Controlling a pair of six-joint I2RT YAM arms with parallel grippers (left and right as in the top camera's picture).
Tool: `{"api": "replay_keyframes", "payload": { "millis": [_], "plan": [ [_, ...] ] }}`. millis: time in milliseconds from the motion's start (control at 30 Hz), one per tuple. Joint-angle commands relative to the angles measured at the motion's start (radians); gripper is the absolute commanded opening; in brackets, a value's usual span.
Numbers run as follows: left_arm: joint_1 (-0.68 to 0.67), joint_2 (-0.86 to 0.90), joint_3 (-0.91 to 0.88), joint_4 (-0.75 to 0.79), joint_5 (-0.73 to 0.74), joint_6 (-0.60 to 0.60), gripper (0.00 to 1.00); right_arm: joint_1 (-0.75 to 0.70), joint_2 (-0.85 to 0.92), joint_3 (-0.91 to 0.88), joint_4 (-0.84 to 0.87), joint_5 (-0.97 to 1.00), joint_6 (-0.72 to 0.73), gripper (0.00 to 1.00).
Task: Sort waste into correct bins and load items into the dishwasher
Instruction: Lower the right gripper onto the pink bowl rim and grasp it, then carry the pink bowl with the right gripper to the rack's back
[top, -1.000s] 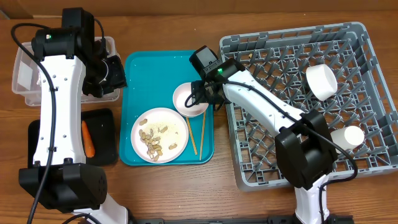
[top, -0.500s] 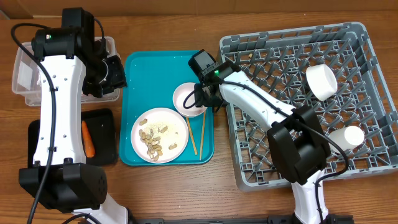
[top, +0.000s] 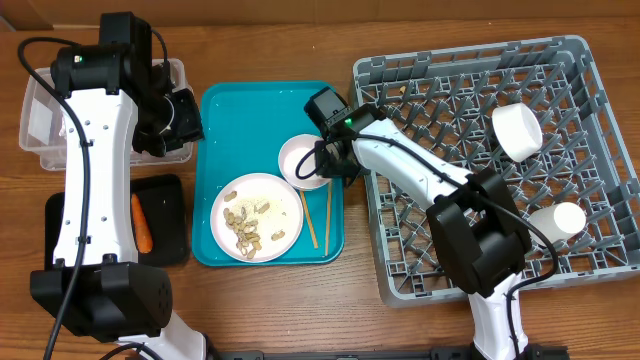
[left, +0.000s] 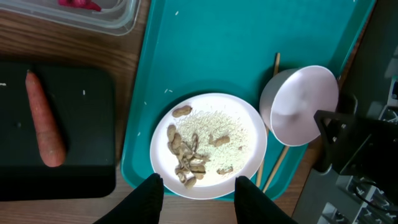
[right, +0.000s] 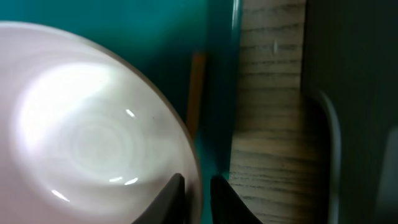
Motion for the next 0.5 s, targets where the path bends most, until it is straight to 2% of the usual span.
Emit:
{"api": "replay_keyframes", "payload": {
  "millis": [0,67,200,467],
  "plan": [
    [0.000,-0.006,0.011,0.002,-0.010,0.008,0.40,0.003,0.005,-0.002,0.005,0.007,0.005,0.08],
    [0.000,-0.006,0.011,0.003,-0.010,0.008,0.40,0.003,0.005,0.019,-0.003,0.007,0.005,0.04],
    [0.000,-0.006,0.011,0.006,-0.010,0.008,0.40,0.002,-0.012,0.082,-0.037,0.063,0.004,0.04],
    [0.000,-0.006,0.011,0.010,-0.013,0.008,0.40,-0.040,-0.184,0.292,-0.233,0.336,-0.007,0.04]
  ]
}}
